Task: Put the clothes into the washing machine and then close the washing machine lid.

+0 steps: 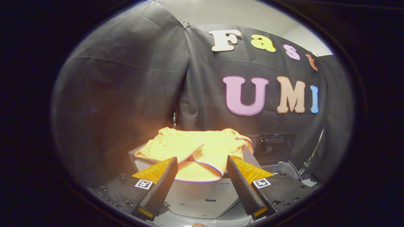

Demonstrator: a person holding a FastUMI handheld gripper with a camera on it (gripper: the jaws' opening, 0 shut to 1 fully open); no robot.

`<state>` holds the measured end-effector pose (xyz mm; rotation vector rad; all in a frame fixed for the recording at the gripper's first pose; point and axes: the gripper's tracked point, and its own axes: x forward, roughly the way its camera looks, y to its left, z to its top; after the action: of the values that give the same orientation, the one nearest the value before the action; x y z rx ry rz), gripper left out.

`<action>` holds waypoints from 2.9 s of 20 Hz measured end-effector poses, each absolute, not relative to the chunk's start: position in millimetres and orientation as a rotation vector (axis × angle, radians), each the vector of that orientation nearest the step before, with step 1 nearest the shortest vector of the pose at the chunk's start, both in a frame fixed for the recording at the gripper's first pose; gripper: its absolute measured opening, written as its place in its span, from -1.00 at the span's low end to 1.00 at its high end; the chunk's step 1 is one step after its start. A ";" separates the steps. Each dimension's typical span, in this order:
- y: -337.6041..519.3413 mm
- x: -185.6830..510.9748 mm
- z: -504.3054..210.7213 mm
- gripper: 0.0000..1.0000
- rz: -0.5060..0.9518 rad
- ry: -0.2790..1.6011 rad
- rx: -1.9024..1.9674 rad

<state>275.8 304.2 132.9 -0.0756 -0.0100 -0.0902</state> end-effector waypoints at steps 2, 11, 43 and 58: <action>317.2 293.0 148.8 0.97 -0.078 -0.016 -0.065; 296.5 377.2 156.6 0.98 -0.216 0.098 -0.066; 254.0 437.4 78.5 -0.69 -0.353 0.538 -0.160; 237.6 362.0 122.6 -0.96 -0.335 0.430 -0.094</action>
<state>362.0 237.6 122.6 -0.0940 0.4303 -0.3348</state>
